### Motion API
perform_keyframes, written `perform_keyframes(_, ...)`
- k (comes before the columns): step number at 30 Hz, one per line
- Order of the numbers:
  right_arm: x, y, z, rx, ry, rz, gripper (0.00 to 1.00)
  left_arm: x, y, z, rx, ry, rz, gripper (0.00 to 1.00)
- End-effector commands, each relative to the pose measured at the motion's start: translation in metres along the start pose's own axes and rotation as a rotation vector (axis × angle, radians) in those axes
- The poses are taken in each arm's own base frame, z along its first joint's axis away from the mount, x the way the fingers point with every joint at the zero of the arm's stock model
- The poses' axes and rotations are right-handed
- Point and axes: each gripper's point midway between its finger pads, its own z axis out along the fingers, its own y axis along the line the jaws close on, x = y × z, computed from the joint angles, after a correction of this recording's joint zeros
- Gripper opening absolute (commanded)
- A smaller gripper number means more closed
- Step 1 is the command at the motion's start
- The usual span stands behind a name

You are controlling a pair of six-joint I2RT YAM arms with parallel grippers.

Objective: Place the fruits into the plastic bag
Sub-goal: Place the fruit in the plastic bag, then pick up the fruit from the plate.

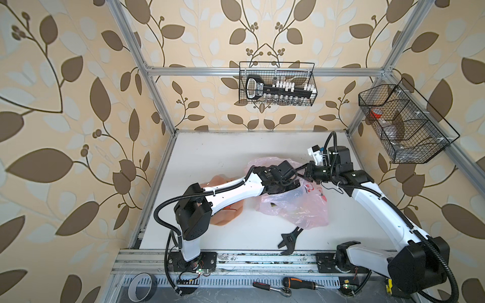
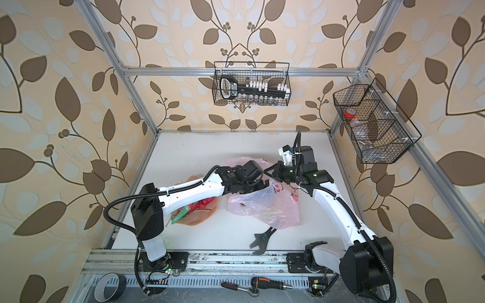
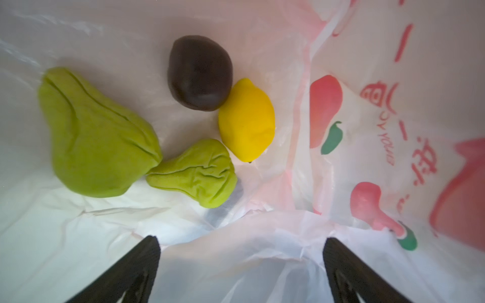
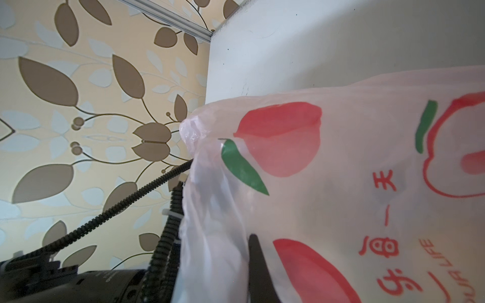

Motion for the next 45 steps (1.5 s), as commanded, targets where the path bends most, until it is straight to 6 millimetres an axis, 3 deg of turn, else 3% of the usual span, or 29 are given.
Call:
perform_keyframes(1,0.005,0.000,-0.006,0.007,0.002,-0.016,0.00,-0.010,0.006,-0.037,-0.035,-0.070,0.031,0.99)
perform_keyframes(9,0.002,0.002,-0.006,0.003,-0.003,-0.021,0.00,-0.023,0.046,-0.058,-0.108,-0.150,-0.019,0.99)
perform_keyframes(16,0.003,0.001,-0.005,0.007,0.006,-0.021,0.00,-0.038,0.089,-0.091,-0.155,-0.234,-0.083,0.99)
perform_keyframes(25,0.001,0.001,-0.003,0.009,0.012,-0.025,0.00,-0.038,0.132,-0.135,-0.279,-0.310,-0.062,0.99)
perform_keyframes(38,0.000,0.001,-0.002,0.011,0.017,-0.030,0.00,-0.039,0.158,-0.149,-0.442,-0.250,0.137,0.99)
perform_keyframes(45,0.001,0.001,-0.004,0.014,0.022,-0.036,0.00,-0.039,0.168,-0.139,-0.493,-0.152,0.308,0.99)
